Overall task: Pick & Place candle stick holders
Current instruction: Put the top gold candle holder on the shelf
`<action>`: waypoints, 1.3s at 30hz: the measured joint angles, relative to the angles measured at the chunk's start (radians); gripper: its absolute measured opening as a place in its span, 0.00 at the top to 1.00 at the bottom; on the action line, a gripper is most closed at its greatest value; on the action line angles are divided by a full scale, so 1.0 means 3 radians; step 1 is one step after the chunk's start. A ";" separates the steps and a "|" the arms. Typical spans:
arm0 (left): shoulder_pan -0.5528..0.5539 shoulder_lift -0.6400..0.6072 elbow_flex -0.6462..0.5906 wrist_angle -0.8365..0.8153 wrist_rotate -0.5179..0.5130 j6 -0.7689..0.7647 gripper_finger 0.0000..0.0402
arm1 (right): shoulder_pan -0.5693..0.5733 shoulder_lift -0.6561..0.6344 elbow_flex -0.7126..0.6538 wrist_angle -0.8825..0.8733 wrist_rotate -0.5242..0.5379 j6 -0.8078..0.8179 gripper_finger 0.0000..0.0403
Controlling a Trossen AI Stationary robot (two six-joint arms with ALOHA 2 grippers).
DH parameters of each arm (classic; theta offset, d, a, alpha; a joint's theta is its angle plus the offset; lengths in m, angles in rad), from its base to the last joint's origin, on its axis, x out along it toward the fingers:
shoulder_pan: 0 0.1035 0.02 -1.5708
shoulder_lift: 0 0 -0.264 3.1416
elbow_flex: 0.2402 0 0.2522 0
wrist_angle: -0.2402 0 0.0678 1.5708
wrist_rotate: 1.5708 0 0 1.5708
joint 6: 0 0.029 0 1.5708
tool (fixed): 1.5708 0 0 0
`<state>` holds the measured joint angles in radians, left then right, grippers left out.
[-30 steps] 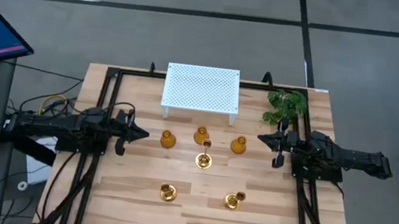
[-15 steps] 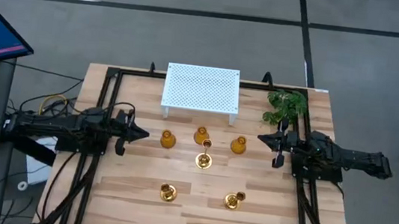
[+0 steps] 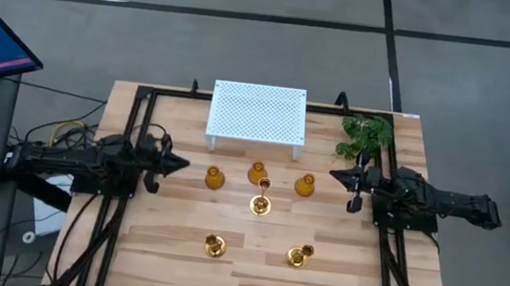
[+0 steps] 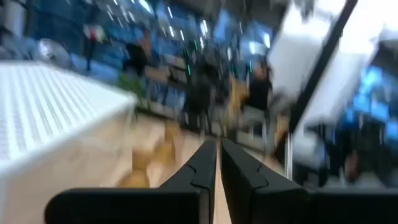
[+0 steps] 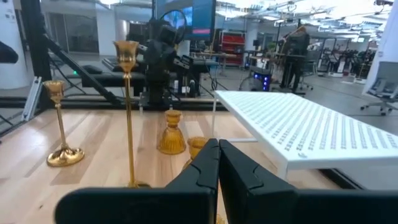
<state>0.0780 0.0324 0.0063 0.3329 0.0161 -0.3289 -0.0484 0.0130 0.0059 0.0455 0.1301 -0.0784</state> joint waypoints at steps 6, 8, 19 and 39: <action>0.0000 0.0172 0.0022 0.0554 -0.0339 -0.0056 0.95 | -0.0007 -0.0001 0.0000 0.0601 0.0033 0.0512 1.00; 0.0000 0.0284 0.0115 0.0559 -0.0350 -0.0100 0.95 | -0.0019 -0.0001 0.0002 0.0909 0.0034 0.0559 1.00; 0.0000 0.1384 0.1019 0.0565 -0.0350 -0.0088 0.95 | -0.0025 0.0122 0.0748 0.0672 0.0379 0.0597 0.96; 0.0000 0.1618 0.2239 -0.1060 -0.0612 -0.0066 0.99 | -0.0019 0.2863 0.3373 -0.3105 0.0052 0.0790 0.85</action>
<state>0.0780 0.5177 0.6779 0.0151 -0.1677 -0.3489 -0.0540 0.8718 1.0178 -0.8859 0.1457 0.1585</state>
